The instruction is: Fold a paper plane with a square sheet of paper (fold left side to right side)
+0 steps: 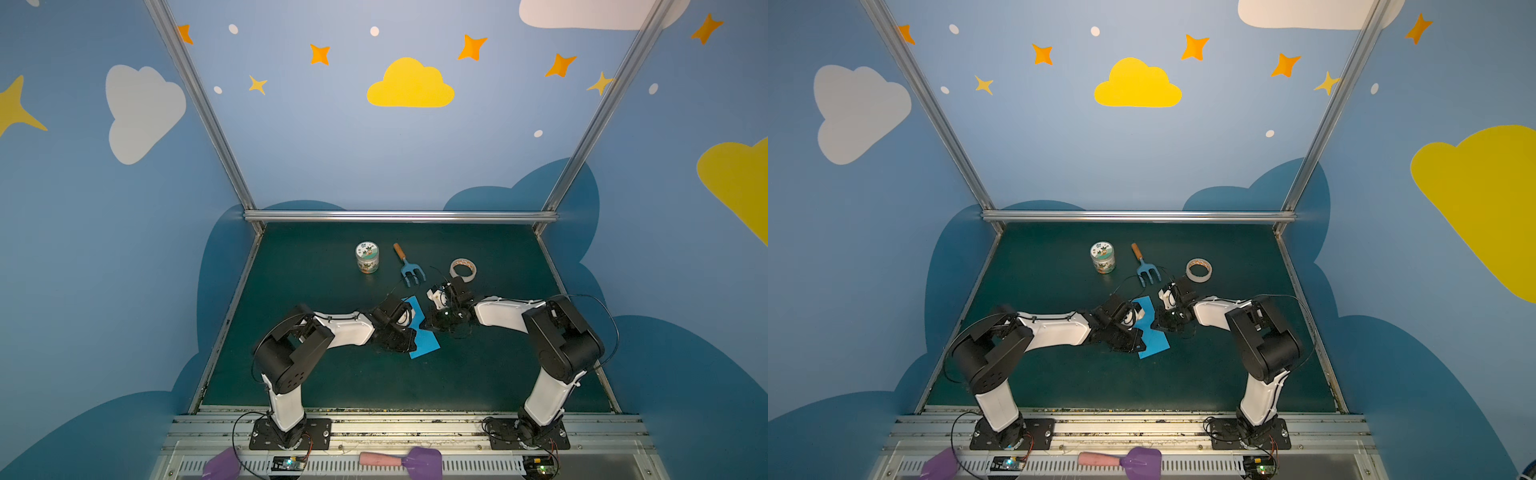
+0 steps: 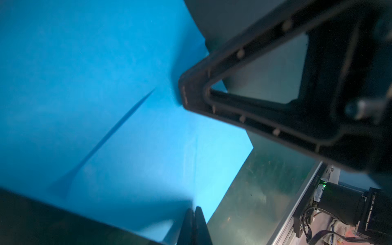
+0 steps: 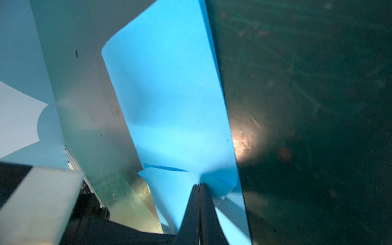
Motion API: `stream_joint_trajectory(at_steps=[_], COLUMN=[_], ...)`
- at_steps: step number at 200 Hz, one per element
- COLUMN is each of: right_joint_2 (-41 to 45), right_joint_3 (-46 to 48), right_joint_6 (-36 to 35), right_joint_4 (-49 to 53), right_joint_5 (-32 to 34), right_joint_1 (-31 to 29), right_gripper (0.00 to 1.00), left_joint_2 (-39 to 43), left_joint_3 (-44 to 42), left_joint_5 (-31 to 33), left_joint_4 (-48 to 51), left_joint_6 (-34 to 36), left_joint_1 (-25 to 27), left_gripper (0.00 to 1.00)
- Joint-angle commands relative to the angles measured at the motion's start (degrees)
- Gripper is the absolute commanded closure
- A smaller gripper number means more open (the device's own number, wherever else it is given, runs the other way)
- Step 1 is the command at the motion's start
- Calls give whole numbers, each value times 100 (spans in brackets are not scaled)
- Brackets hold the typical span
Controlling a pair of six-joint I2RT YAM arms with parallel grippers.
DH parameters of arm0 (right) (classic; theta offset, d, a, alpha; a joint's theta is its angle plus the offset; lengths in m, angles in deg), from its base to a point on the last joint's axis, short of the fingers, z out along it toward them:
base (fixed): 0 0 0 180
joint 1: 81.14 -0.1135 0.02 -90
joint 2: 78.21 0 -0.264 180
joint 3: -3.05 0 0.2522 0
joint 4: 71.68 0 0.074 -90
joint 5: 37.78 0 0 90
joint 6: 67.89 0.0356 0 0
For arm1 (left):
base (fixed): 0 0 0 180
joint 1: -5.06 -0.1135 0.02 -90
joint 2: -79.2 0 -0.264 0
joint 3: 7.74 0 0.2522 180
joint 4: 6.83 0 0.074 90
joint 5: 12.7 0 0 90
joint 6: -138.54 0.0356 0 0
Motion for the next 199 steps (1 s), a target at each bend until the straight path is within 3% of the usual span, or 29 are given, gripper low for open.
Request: stream_joint_trajectory(at_steps=[1,58,93,158,199], right_joint_2=[-324,-289,-237,-288,-304], right_joint_3=[275,297,308,255,244], right_joint_6=[9,48,136,146,157], right_joint_4=[499,491,428,438,400], right_joint_5=[673,656,568,522,488], right_joint_1=[6,22,17,22,23], right_gripper=[100,100,100,100,100], left_joint_2=[131,885,1270,312,-190], left_joint_3=[-326,-1225,-842,534,906], left_joint_5=[41,31,248,98,21], left_joint_4=[165,16,320,462,649], left_joint_6=[-143,-520,-472,-160,88], left_joint_1=[96,315,192,-462,-769], left_gripper=[96,96,96,96,96])
